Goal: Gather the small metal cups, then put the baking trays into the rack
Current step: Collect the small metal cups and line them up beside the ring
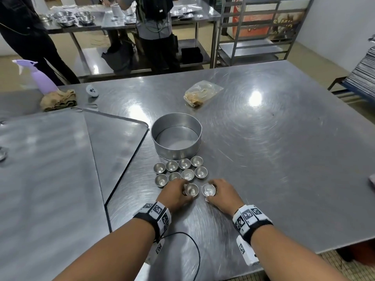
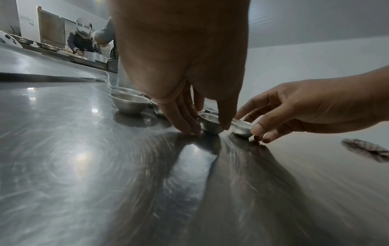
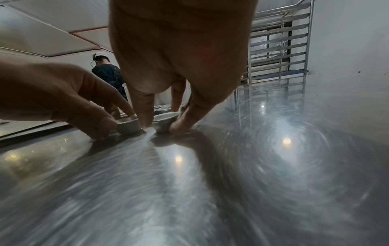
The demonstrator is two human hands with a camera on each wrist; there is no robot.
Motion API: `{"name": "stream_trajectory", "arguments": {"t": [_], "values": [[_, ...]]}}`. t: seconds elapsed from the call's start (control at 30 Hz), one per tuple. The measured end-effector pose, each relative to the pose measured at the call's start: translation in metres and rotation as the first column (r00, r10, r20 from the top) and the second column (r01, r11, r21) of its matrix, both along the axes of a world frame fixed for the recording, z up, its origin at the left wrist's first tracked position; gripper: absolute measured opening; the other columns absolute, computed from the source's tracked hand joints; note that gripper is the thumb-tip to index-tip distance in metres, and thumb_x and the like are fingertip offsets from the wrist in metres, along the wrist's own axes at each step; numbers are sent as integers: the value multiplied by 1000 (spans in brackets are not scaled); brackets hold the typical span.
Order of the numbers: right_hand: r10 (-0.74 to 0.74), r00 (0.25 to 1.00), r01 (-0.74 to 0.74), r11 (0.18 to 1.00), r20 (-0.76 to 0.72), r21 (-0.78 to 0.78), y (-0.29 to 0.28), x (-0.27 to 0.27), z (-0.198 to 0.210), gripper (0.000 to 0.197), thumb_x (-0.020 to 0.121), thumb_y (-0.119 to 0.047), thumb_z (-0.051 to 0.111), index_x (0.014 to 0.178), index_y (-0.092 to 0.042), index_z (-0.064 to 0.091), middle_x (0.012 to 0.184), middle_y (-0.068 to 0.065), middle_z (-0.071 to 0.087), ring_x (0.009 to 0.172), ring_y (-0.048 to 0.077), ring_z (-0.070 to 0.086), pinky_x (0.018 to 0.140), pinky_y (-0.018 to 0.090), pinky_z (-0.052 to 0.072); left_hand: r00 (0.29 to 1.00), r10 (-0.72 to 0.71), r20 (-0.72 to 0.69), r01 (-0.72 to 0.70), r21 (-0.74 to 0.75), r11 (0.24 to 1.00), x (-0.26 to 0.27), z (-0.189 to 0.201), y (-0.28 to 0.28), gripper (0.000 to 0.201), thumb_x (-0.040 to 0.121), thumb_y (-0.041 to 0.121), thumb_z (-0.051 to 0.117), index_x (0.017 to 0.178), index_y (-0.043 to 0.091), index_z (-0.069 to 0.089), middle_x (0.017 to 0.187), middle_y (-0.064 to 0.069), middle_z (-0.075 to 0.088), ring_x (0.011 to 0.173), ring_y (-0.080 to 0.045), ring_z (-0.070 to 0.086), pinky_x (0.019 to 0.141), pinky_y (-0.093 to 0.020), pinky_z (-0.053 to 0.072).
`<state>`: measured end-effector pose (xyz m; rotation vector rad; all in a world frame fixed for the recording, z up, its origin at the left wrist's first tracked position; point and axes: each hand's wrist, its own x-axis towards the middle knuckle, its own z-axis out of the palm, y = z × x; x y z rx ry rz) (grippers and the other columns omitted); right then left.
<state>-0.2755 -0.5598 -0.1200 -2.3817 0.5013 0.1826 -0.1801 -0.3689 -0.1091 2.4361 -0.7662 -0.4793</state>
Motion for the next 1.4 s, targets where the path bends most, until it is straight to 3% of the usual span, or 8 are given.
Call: {"name": "stream_trajectory", "arguments": {"t": [0.1, 0.2, 0.7, 0.9, 1.0, 1.1, 1.23, 1.4], "values": [[6, 1000, -6, 1000, 21, 1, 0, 4, -1, 57, 76, -25, 76, 130, -19, 59, 127, 5, 58, 114, 22, 57, 94, 25, 40, 1000, 13, -6, -13, 6, 1000, 1, -2, 1, 35, 77, 41, 77, 104, 20, 68, 77, 12, 59, 72, -6, 57, 54, -11, 29], [5, 999, -6, 1000, 49, 17, 2, 8, -1, 57, 75, -24, 77, 130, -21, 59, 125, 4, 58, 113, 22, 58, 94, 26, 41, 1000, 23, -9, -23, 26, 999, 3, -2, 1, 38, 79, 41, 76, 110, 22, 67, 81, 11, 62, 76, -7, 59, 56, -13, 32], [-27, 995, 23, 999, 92, 50, -2, 16, 0, 49, 78, -21, 76, 125, -20, 62, 119, 1, 60, 107, 17, 59, 96, 29, 48, 999, 29, -13, -29, -6, 1000, 6, 10, -6, 27, 78, 42, 75, 90, 19, 67, 66, 12, 58, 61, 0, 54, 52, -18, 32], [-34, 995, 28, 997, 92, 66, -2, 16, 1, 49, 77, -22, 77, 124, -22, 63, 116, -1, 60, 104, 15, 61, 95, 29, 50, 999, 28, -22, -28, -11, 1000, 7, 8, -5, 34, 78, 42, 75, 99, 17, 68, 75, 8, 65, 71, -9, 60, 57, -20, 38], [-33, 995, 26, 997, 98, 67, -1, 15, 3, 48, 77, -22, 76, 123, -22, 64, 116, 0, 61, 104, 15, 61, 96, 31, 50, 999, 28, -15, -29, -11, 1000, 7, 7, -5, 33, 79, 42, 75, 100, 18, 68, 76, 10, 63, 70, -7, 57, 54, -14, 32], [-42, 994, 35, 997, 100, 71, -1, 15, 3, 46, 77, -23, 77, 121, -23, 64, 114, -1, 61, 99, 12, 60, 89, 23, 47, 999, 34, -18, -34, -8, 999, 6, 7, -4, 32, 79, 43, 75, 100, 20, 67, 74, 13, 61, 67, -1, 55, 53, -11, 29], [-43, 994, 37, 997, 95, 65, 0, 14, 5, 46, 78, -26, 78, 121, -24, 64, 113, -2, 61, 97, 10, 59, 85, 19, 43, 999, 29, -14, -29, 1, 1000, 5, 9, -3, 27, 80, 39, 74, 99, 21, 67, 77, 11, 62, 71, -4, 57, 55, -13, 34], [-46, 996, 42, 998, 76, 47, 0, 12, 6, 47, 79, -27, 77, 123, -23, 63, 117, -2, 61, 97, 8, 56, 87, 20, 42, 999, 31, -24, -31, 15, 999, 6, 5, -4, 29, 80, 37, 75, 101, 19, 67, 81, 6, 68, 76, -10, 63, 66, -26, 48]]}}
